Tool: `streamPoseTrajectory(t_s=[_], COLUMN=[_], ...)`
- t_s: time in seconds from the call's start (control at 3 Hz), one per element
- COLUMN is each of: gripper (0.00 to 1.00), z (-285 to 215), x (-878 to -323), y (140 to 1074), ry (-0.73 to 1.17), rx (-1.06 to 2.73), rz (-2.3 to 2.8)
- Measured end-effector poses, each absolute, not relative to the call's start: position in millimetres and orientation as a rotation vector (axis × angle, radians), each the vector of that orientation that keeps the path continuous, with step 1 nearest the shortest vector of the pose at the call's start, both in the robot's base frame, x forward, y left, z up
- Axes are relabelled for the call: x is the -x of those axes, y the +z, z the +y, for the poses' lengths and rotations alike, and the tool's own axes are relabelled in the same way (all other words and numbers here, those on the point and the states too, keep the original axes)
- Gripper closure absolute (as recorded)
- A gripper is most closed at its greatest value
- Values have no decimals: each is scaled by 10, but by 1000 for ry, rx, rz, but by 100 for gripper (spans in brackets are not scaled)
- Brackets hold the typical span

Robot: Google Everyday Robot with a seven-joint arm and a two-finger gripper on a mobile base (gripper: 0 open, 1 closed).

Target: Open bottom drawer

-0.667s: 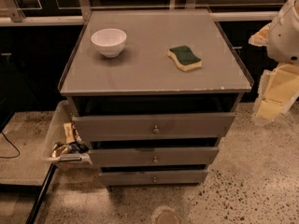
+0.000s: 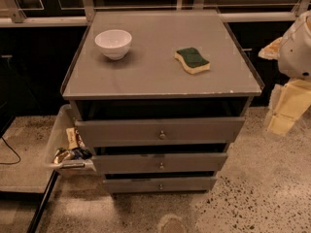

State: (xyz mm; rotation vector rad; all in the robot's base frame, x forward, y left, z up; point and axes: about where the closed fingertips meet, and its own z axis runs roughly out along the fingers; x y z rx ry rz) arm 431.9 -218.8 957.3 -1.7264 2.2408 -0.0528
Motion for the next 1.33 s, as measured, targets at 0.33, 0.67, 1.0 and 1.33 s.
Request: streamPoseTrajectory(t_s=[0.33, 0.67, 1.0, 1.33], gripper=[0, 0, 0, 0], z=[-2257, -2341, -2449, -2470], x=[-4157, -3963, -3902, -3994], y=[9129, 8583, 7960, 7975], ry=[25, 37, 43, -24], rx=[1741, 1803, 1857, 1895], rz=[2237, 2166, 2057, 1983])
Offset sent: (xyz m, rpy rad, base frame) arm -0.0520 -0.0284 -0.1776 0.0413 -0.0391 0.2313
